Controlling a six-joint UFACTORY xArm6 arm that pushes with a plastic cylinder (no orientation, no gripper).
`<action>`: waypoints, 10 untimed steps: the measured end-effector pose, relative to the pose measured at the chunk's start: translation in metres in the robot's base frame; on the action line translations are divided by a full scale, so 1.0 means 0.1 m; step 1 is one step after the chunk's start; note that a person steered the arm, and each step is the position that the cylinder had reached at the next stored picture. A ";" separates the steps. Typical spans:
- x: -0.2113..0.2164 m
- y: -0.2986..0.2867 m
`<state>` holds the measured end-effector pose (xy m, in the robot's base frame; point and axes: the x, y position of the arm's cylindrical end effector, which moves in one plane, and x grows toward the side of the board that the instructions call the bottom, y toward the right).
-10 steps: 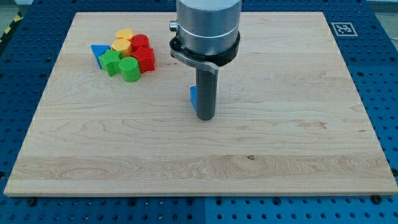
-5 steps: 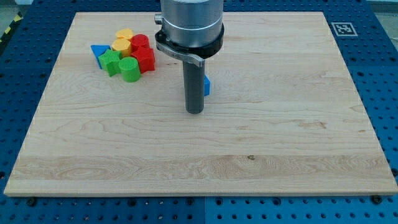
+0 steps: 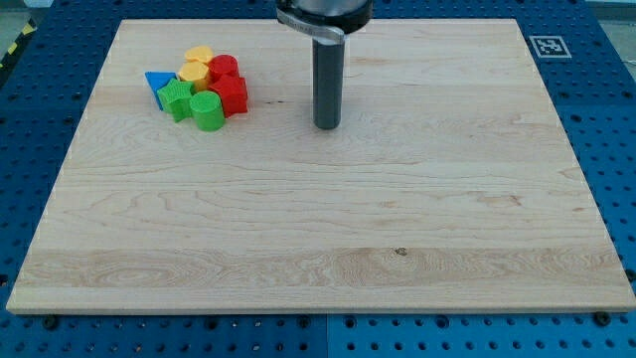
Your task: Push the blue cube towards the top left
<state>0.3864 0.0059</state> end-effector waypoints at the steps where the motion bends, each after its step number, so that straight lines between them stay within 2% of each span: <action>1: -0.29 0.01; 3: -0.26 0.35; 5: -0.71 0.14; 6: -0.71 0.12; 7: -0.45 0.16; 8: -0.30 -0.08; 9: -0.61 -0.23; 10: -0.68 -0.18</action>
<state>0.3181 -0.0120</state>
